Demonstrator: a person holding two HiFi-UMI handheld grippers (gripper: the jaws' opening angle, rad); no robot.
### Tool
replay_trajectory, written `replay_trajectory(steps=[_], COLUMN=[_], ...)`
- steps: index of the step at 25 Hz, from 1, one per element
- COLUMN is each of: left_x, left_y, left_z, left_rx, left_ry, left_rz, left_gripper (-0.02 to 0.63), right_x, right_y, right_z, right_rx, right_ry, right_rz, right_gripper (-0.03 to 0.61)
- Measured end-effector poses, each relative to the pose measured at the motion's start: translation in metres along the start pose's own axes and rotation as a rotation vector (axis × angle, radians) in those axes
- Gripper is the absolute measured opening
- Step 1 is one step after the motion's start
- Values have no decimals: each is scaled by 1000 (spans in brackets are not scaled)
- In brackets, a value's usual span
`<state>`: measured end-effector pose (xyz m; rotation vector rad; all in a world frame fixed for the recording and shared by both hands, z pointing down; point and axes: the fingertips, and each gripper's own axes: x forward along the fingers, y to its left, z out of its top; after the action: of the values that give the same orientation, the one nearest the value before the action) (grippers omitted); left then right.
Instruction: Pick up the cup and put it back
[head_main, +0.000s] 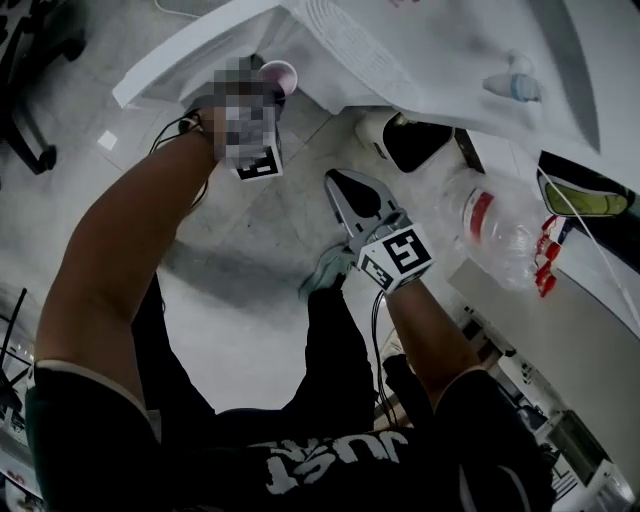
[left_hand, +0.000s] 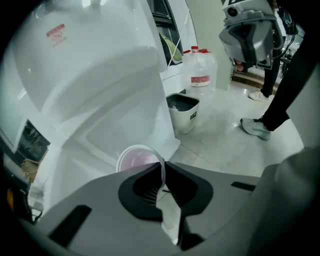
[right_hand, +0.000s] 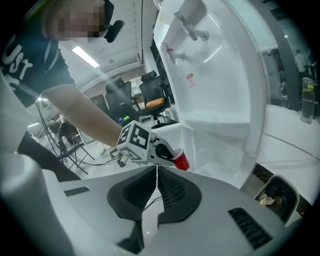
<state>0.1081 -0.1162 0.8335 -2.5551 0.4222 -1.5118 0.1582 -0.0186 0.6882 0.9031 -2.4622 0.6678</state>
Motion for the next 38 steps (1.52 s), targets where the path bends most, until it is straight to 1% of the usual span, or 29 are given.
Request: replay_trajectory(steps=[3,6,9,14,19,22,24,25,29,34,38], left_x=[-54,-111,-168,-282,-385,-451,-492,-511,-576,-645,-695], left_y=[5,17,27,23,41,49,59,65,82,101,108], left_z=[6,27,46,95,141,177,202,212,245,285,320], left_rx=[-35,-55,-63,-122,-121,-179,-209,-207,-148,-110,-30], left_ry=[-4,-43,-55,-115,-187,-245,-289,-304,-331,-395,-460], left_rz=[-4,0,-6,-51,-95,-114,-106,-95,-45,-9,7], left_gripper=[29,29,29,29,29,29,29,29,29,29,29], right_x=[-15,-31,-52,-104,-147,-188,-216,-230,-279,-326,-368], right_y=[18,35,53,98,121,142,154,160,182,202,212], right_z=[40,85,132,211,304,350,379,393,436,485,517], right_rx=[0,-15,-25,-32,-55,-83,-112,-130,-191,-232,-248], right_ry=[-1,-15,-30,-42,-124,-148,-167,-176,-203,-264,-327], right_rz=[-16,-29,-46,-52,-97,-108,-116,-120,-126,-116,-127], right_gripper=[34,34,35,34,34,34,34,34,34,34,34])
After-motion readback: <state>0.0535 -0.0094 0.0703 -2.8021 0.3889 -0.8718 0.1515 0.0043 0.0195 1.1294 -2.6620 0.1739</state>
